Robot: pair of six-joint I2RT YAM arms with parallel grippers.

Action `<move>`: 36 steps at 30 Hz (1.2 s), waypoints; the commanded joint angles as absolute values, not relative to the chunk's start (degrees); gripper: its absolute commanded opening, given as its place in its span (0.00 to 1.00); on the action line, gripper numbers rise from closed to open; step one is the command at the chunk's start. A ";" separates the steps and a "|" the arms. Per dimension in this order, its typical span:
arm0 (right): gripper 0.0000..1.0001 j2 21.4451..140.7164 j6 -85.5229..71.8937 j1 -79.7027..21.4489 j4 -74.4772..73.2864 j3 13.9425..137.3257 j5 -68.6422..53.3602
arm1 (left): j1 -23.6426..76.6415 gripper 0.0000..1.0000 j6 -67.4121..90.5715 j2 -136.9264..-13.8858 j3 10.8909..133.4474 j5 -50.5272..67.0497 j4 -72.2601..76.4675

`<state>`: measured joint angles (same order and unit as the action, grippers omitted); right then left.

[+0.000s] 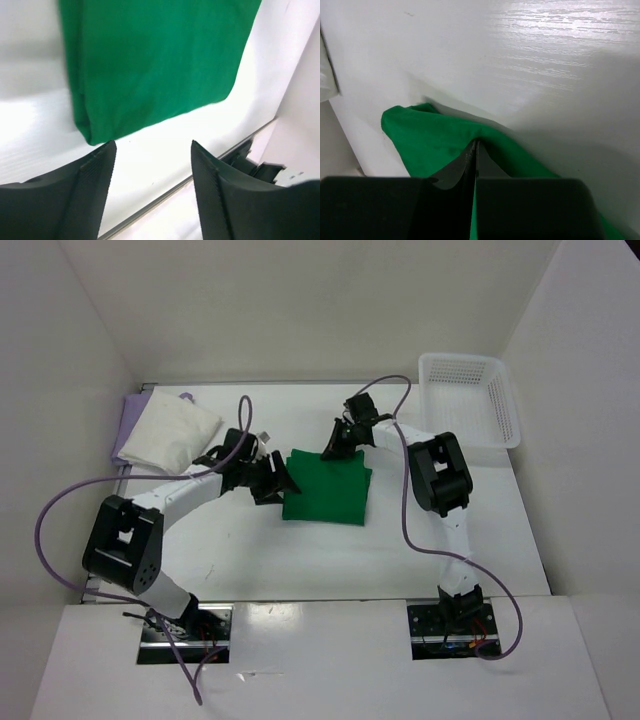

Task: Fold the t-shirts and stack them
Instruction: Fold the long partially folded tshirt into a neat square, then put the neatly folded tshirt into the corner of the board with the left arm

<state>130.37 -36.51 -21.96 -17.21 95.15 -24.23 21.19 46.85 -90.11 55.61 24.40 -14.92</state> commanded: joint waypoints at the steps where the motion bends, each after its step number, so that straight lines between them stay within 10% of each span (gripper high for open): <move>1: 0.04 127.54 -35.07 -22.32 -18.28 98.43 -25.05 | 17.59 0.70 46.51 -89.55 56.78 23.91 -14.68; 10: 0.57 112.60 -34.45 -21.27 -19.34 97.58 -26.28 | 15.03 0.75 40.87 -101.94 61.69 24.08 -11.51; 18: 0.58 96.87 -39.46 -21.27 -12.66 81.93 -26.28 | 15.03 0.70 40.25 -113.19 66.61 22.42 -7.13; 29: 0.58 77.55 -42.54 -11.88 -12.04 66.91 -27.95 | 22.15 0.00 44.47 -120.59 82.05 24.87 -4.82; 36: 0.58 67.24 -42.72 -2.82 -14.32 54.15 -30.58 | 18.03 0.00 45.00 -119.36 103.07 27.06 -12.47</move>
<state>69.69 -42.87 -4.23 -13.67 57.23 -28.01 21.80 45.08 -121.34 95.04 25.80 -12.05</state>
